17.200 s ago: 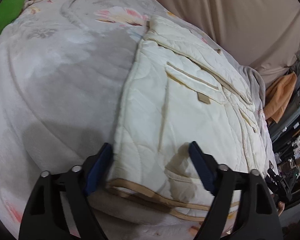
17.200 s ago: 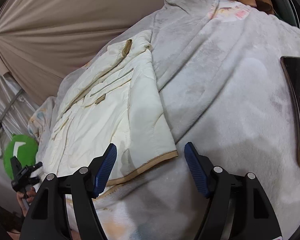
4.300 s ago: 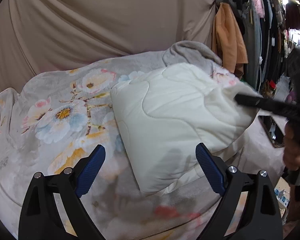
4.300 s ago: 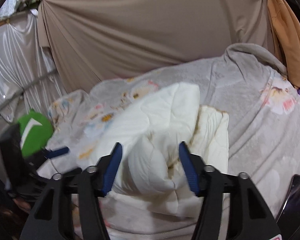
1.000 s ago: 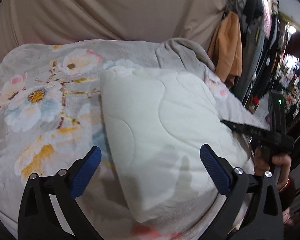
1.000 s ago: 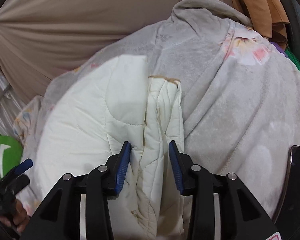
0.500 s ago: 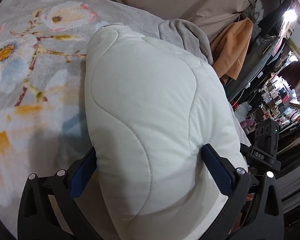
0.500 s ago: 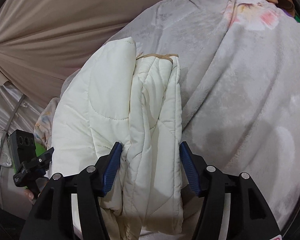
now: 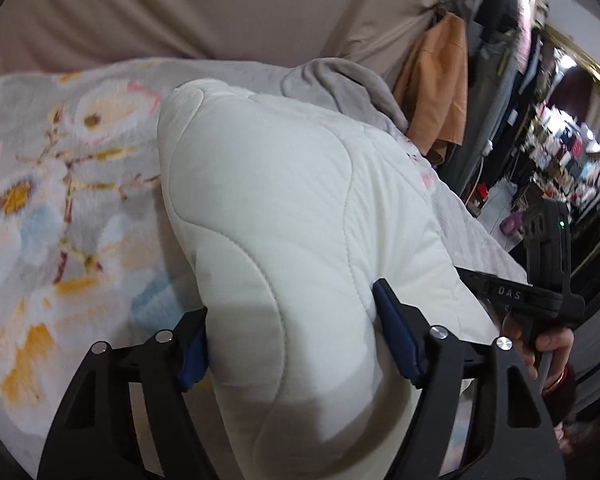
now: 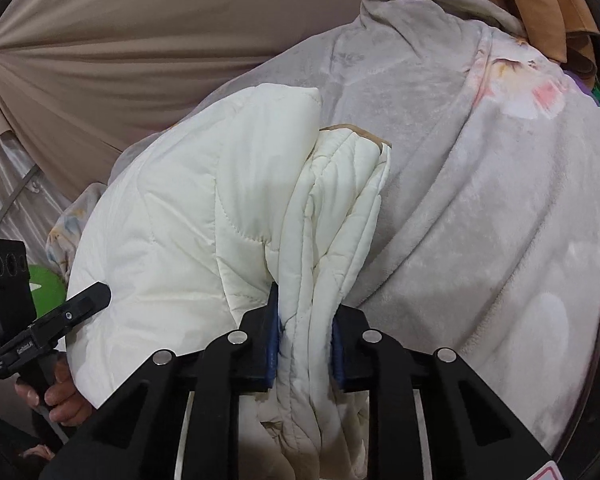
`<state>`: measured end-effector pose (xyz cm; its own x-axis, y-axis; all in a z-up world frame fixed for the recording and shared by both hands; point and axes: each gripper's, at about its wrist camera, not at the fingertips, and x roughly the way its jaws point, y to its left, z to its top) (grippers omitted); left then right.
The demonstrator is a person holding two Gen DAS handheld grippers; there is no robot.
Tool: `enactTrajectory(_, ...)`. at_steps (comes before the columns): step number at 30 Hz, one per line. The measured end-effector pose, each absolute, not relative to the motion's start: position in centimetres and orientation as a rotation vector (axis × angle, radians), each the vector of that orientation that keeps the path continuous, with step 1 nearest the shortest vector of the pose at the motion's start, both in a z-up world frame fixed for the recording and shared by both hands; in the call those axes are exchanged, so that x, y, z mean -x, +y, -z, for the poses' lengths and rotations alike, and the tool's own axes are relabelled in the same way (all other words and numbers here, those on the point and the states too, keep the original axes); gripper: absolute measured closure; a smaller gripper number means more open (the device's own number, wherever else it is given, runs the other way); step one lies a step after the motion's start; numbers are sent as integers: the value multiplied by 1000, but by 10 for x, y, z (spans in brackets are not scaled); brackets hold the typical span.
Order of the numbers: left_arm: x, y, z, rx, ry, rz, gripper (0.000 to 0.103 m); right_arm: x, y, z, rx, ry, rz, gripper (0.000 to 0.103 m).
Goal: Fold large clothes
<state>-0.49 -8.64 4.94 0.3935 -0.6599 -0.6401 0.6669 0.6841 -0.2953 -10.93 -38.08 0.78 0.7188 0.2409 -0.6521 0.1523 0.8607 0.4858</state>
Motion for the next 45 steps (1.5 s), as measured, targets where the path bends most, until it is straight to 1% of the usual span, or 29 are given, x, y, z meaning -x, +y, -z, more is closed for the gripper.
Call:
enactTrajectory(3,-5,-87,-37,-10,840,835,32,112,-394,9,-632,772,-94,82)
enactTrajectory(5,-12,-84,-32,30,861,843,33,114,-392,8,-641,749,-94,81)
enactTrajectory(9,-3,-79,-51,21,794,874,47,122,-377,-14,-558,701,-54,85)
enactTrajectory(12,6,-71,-77,31,716,906,49,133,-372,-39,-538,632,-58,86)
enactTrajectory(18,38,-41,-156,-5,430,952,49,161,-349,-120,-414,396,-66,86)
enactTrajectory(24,71,6,-242,-50,75,926,48,178,-308,-212,-286,123,-112,86)
enactTrajectory(29,85,46,-285,-74,-131,864,46,173,-265,-271,-191,-29,-150,86)
enactTrajectory(32,82,67,-296,-85,-197,825,44,153,-246,-290,-175,-52,-187,86)
enactTrajectory(35,68,87,-296,-89,-212,775,43,117,-231,-295,-179,-37,-215,86)
enactTrajectory(39,19,110,-283,-46,-137,731,43,60,-206,-287,-206,25,-251,86)
enactTrajectory(42,-33,123,-259,-5,-47,706,43,11,-192,-265,-247,92,-273,86)
enactTrajectory(45,-91,133,-219,48,89,695,44,-41,-180,-228,-299,188,-284,86)
